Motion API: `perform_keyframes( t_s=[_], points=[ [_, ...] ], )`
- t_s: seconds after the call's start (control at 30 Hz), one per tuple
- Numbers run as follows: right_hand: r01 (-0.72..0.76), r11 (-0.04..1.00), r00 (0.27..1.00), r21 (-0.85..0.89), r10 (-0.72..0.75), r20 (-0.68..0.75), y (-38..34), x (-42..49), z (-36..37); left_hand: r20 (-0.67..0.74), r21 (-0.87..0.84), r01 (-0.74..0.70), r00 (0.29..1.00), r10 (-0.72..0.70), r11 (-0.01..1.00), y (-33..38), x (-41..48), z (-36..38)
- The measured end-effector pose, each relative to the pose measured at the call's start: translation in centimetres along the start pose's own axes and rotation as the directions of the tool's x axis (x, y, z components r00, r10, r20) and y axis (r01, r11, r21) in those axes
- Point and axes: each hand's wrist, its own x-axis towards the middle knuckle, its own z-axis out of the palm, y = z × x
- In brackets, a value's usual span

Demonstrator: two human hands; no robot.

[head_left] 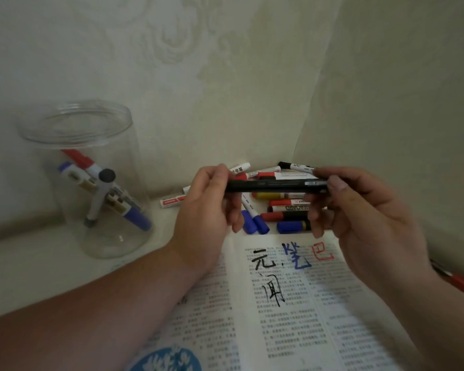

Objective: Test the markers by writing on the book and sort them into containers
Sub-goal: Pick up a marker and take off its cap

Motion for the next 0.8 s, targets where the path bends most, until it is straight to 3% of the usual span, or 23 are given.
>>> perform_keyframes(
  t_s=[0.13,0.23,0.3,0.43,0.6,0.8],
  points=[
    [0.194,0.976,0.978,-0.098,-0.201,-0.061,-2.5,0.9,1.4,-0.081,-0.015,0.139,0.987,-0.140,0.990,0.8,-0.1,-0.4],
    [0.197,0.965,0.980,-0.175,-0.198,0.012,-4.6,2.9,4.3,0.004,0.167,0.124,0.992,-0.127,0.978,0.7,-0.7,-0.2],
    [0.260,0.945,0.965,-0.197,-0.249,0.080,-5.8,4.1,6.8,0.046,0.173,0.146,0.987,-0.156,0.974,0.7,-0.9,-0.1],
    [0.539,0.815,0.841,-0.212,-0.508,0.184,-8.3,5.1,12.2,0.036,0.036,0.194,0.980,-0.195,0.980,1.1,-0.7,-0.2],
    [0.523,0.718,0.848,-0.459,-0.386,0.362,-7.9,7.5,17.9,0.072,0.156,0.127,0.988,-0.139,0.980,1.5,-1.0,-0.3],
    [0.563,0.468,0.785,-0.681,-0.046,0.618,-6.1,9.3,21.3,0.078,0.270,0.098,0.989,-0.123,0.958,1.4,-0.7,-0.6]
  ],
)
